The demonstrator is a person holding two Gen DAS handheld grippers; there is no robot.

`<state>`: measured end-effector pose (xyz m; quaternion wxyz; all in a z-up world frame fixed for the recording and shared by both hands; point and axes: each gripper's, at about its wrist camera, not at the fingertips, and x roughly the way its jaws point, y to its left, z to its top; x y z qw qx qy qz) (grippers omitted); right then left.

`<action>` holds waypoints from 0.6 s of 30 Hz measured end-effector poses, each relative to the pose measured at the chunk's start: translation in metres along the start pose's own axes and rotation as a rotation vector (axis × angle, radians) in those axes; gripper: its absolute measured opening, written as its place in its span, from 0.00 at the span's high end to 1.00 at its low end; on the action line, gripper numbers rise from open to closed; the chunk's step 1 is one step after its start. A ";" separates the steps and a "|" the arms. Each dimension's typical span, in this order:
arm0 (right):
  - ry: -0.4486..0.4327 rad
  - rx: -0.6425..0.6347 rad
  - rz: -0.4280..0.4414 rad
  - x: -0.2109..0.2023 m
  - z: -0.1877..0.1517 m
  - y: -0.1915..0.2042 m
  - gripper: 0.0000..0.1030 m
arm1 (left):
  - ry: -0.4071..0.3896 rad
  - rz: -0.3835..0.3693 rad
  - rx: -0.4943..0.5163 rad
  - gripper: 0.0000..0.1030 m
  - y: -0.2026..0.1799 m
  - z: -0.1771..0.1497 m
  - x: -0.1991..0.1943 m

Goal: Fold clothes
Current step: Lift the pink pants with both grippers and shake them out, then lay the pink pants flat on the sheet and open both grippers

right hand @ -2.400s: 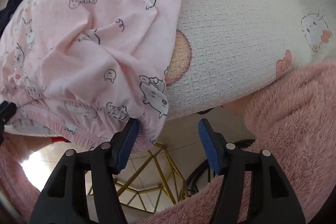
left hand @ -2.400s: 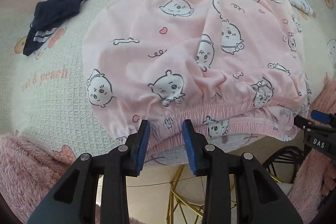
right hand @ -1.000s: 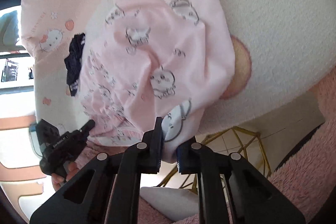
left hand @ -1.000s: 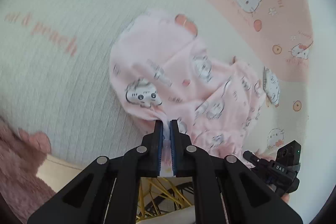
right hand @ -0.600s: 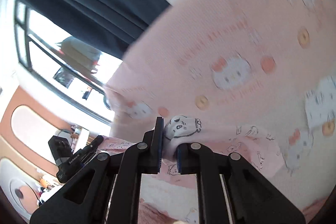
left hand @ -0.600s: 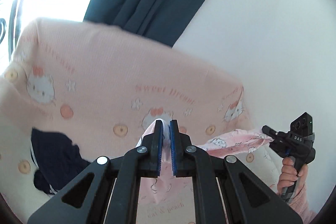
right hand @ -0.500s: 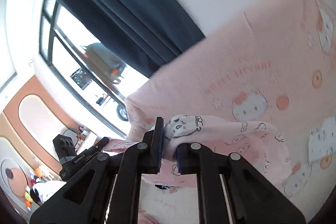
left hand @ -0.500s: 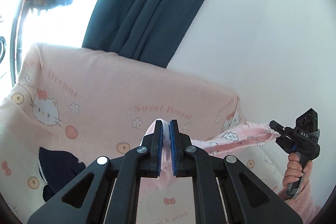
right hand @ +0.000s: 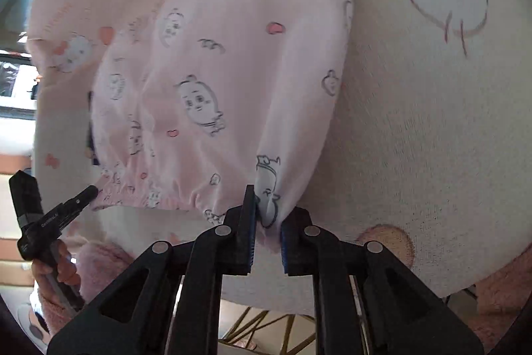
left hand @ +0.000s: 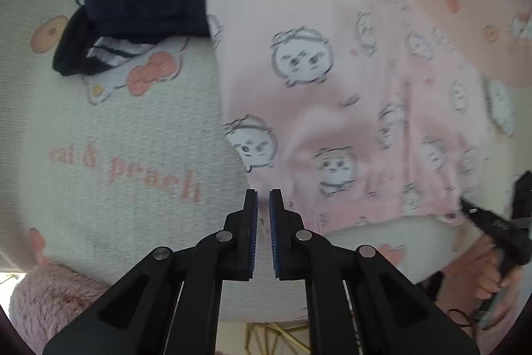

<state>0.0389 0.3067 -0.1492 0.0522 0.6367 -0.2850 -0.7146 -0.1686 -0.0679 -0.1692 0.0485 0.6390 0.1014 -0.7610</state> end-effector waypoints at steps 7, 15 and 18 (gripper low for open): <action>-0.177 -0.106 -0.182 -0.057 -0.006 0.009 0.71 | -0.135 -0.219 0.233 0.92 -0.094 -0.023 -0.032; -0.097 -0.317 -0.261 -0.013 0.012 0.027 0.69 | 0.045 -0.474 0.492 0.92 -0.218 -0.056 0.012; -0.115 -0.324 -0.286 -0.008 0.027 0.020 0.71 | 0.039 -0.451 0.464 0.92 -0.225 -0.056 0.021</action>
